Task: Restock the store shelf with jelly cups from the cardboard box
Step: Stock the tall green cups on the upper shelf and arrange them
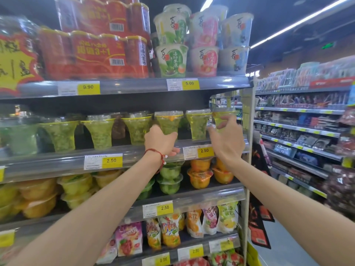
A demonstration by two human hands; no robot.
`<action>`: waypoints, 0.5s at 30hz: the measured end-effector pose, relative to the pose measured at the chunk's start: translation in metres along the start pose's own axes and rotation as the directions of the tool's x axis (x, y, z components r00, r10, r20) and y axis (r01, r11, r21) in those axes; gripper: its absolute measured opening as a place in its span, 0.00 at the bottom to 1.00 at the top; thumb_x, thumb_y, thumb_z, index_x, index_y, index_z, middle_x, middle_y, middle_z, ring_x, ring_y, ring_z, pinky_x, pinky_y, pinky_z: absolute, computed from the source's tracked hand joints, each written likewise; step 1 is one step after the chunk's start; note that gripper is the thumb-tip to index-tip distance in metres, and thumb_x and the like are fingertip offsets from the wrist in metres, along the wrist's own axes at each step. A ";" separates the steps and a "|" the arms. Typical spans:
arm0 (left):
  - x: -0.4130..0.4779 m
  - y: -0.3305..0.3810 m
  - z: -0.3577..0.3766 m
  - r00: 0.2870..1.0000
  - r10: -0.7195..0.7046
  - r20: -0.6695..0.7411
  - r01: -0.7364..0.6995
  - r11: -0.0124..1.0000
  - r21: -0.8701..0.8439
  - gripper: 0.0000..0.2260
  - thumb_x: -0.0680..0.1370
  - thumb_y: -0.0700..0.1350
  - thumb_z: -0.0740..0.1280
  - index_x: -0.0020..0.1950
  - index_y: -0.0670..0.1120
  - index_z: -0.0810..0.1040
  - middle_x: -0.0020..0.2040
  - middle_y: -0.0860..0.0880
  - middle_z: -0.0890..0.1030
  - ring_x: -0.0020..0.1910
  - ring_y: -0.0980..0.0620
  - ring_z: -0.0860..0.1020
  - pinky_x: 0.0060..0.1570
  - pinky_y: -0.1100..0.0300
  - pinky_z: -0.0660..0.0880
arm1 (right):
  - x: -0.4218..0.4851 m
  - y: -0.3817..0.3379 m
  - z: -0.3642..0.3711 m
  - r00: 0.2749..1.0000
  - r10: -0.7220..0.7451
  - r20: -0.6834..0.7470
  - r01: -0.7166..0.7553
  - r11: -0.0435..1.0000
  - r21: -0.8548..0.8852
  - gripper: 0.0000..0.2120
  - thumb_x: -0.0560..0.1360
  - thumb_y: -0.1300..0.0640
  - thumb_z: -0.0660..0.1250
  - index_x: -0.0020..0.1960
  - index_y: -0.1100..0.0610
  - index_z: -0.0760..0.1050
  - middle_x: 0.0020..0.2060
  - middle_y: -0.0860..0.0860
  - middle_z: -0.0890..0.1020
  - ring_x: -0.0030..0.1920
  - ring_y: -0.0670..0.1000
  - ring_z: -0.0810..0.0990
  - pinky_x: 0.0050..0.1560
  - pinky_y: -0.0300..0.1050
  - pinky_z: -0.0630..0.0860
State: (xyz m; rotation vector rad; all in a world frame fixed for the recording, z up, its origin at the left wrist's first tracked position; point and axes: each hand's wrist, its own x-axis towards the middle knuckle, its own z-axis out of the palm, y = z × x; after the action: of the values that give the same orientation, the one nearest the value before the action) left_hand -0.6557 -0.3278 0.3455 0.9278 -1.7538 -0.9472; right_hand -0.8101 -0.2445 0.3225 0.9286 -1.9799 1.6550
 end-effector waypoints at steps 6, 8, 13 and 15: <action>-0.003 0.006 0.000 1.000 -0.011 -0.017 0.011 1.000 0.006 0.20 0.79 0.43 0.68 0.68 0.38 0.68 0.39 0.51 0.73 0.34 0.47 0.85 0.40 0.49 0.83 | 0.030 0.007 -0.003 0.973 0.232 0.014 -0.224 0.949 -0.222 0.30 0.77 0.44 0.69 0.70 0.61 0.64 0.70 0.59 0.71 0.72 0.62 0.64 0.73 0.62 0.59; -0.004 0.007 0.000 1.000 -0.013 -0.025 0.013 1.000 0.015 0.21 0.79 0.43 0.67 0.68 0.38 0.67 0.38 0.53 0.71 0.34 0.47 0.85 0.40 0.49 0.83 | 0.033 0.009 -0.003 0.952 0.289 0.106 -0.254 0.933 -0.255 0.30 0.80 0.43 0.66 0.71 0.62 0.63 0.71 0.62 0.70 0.75 0.64 0.62 0.75 0.63 0.56; -0.004 0.007 0.001 1.000 -0.021 -0.019 0.022 0.999 0.028 0.21 0.79 0.43 0.67 0.68 0.39 0.67 0.39 0.53 0.71 0.34 0.48 0.85 0.40 0.49 0.83 | 0.039 0.018 0.005 0.958 0.263 0.117 -0.213 0.922 -0.323 0.24 0.82 0.46 0.62 0.70 0.61 0.67 0.69 0.60 0.73 0.74 0.62 0.64 0.73 0.62 0.56; -0.004 0.007 0.000 0.999 -0.027 -0.019 0.027 0.999 0.026 0.21 0.79 0.43 0.67 0.69 0.39 0.67 0.42 0.51 0.72 0.34 0.48 0.85 0.39 0.49 0.83 | 0.039 0.021 0.007 0.961 0.253 0.107 -0.207 0.923 -0.324 0.23 0.82 0.46 0.62 0.70 0.60 0.68 0.69 0.60 0.73 0.73 0.62 0.64 0.72 0.61 0.57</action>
State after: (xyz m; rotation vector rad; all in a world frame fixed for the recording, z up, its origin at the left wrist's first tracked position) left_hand -0.6562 -0.3213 0.3502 0.9763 -1.7451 -0.9319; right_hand -0.8511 -0.2590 0.3323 0.7392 -2.4442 1.3590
